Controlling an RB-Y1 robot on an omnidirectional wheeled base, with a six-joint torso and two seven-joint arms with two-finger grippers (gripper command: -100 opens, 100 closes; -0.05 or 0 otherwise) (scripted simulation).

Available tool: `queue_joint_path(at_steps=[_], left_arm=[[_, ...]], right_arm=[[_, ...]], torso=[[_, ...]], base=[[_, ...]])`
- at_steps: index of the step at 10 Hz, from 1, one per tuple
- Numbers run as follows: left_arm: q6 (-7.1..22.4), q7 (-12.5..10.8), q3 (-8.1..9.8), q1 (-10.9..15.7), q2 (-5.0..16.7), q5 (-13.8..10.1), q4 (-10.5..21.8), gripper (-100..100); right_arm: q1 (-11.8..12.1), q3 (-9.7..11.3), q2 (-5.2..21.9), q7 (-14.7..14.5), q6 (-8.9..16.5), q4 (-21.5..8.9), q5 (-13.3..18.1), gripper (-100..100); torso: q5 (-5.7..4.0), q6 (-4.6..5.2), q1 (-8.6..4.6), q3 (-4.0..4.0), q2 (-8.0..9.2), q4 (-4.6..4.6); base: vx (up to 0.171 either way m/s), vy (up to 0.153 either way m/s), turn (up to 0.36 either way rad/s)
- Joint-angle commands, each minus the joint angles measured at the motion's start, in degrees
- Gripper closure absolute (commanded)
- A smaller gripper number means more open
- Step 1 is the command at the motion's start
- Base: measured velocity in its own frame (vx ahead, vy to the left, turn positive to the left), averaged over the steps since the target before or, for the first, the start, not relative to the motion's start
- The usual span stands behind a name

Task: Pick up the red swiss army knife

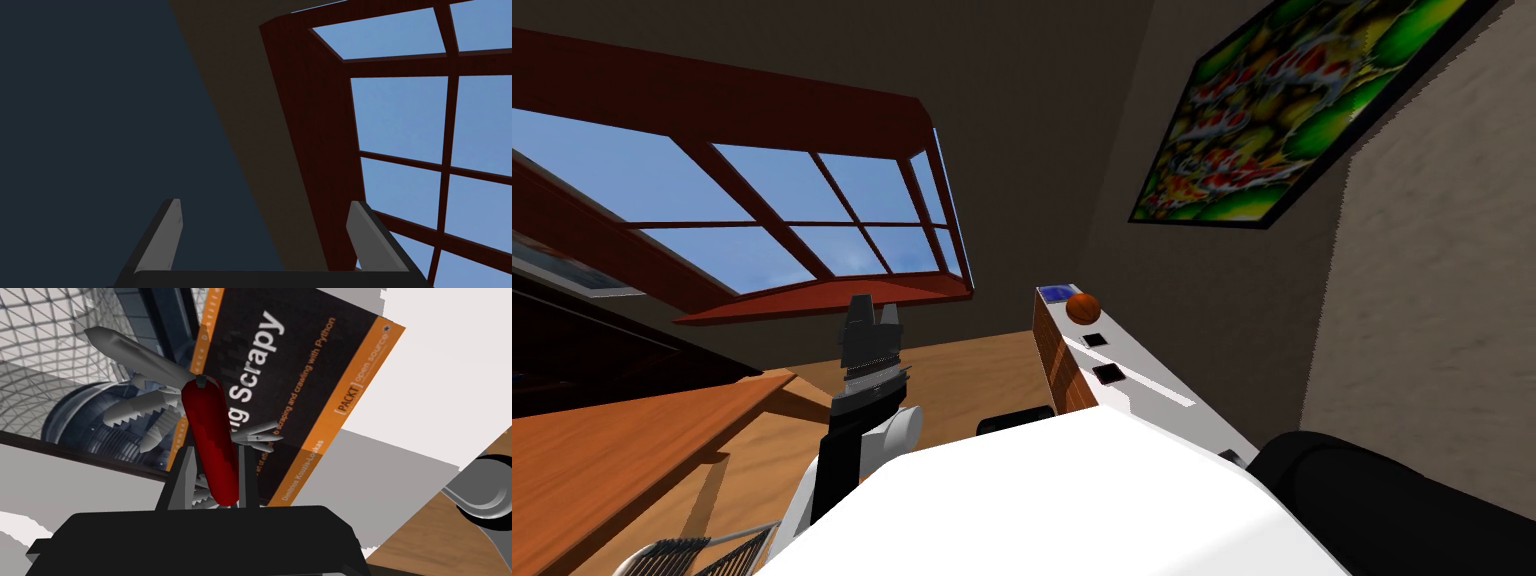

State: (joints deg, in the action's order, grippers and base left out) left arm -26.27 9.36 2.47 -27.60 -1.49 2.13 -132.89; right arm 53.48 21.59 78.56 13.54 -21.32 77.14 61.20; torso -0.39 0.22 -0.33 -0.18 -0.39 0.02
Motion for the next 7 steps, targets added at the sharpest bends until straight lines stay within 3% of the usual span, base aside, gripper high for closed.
queue_joint_path(at_steps=[1, 2, 3, 4, 5, 6, 7], left_arm=[[0.0, 0.0, 0.0, 0.0, 0.0, 0.0, 0.0, 0], [0.0, 0.0, 0.0, 0.0, 0.0, 0.0, 0.0, 0], [0.0, 0.0, 0.0, 0.0, 0.0, 0.0, 0.0, 0], [0.0, 0.0, 0.0, 0.0, 0.0, 0.0, 0.0, 0], [0.0, 0.0, 0.0, 0.0, 0.0, 0.0, 0.0, 0], [0.0, 0.0, 0.0, 0.0, 0.0, 0.0, 0.0, 0], [0.0, 0.0, 0.0, 0.0, 0.0, 0.0, 0.0, 0]], right_arm=[[1.6, 1.2, 1.6, 2.0, 2.9, 2.9, 0.1, 100], [1.6, 1.2, 1.6, 2.0, 3.0, 3.7, 0.1, 100], [3.3, 2.0, 3.2, 3.7, 5.4, 6.1, 0.1, 100], [3.3, 2.0, 3.2, 3.7, 5.5, 6.8, 0.1, 100], [5.0, 2.9, 4.7, 5.4, 7.9, 8.9, 0.1, 100], [5.0, 2.9, 4.7, 5.4, 8.1, 9.9, 0.1, 100], [6.7, 3.7, 6.2, 7.1, 10.5, 12.3, 0.0, 100]], torso=[[0.0, 0.0, 0.0, 0.0, 0.0, 0.0], [0.01, 0.01, -0.01, 0.0, 0.0, -0.01], [0.0, 0.0, 0.0, 0.0, 0.01, 0.0], [0.0, 0.02, -0.02, 0.0, 0.01, 0.0], [-0.01, 0.0, -0.01, 0.0, 0.0, 0.01], [0.01, 0.02, -0.01, 0.0, 0.0, -0.01], [-0.02, 0.01, 0.01, 0.01, 0.0, 0.01]], base=[[0.01, -0.039, 0.013], [0.007, -0.037, 0.003], [0.01, -0.041, 0.013], [0.01, -0.037, 0.002], [0.014, -0.039, 0.014], [0.009, -0.036, 0.001], [0.008, -0.043, 0.009]])
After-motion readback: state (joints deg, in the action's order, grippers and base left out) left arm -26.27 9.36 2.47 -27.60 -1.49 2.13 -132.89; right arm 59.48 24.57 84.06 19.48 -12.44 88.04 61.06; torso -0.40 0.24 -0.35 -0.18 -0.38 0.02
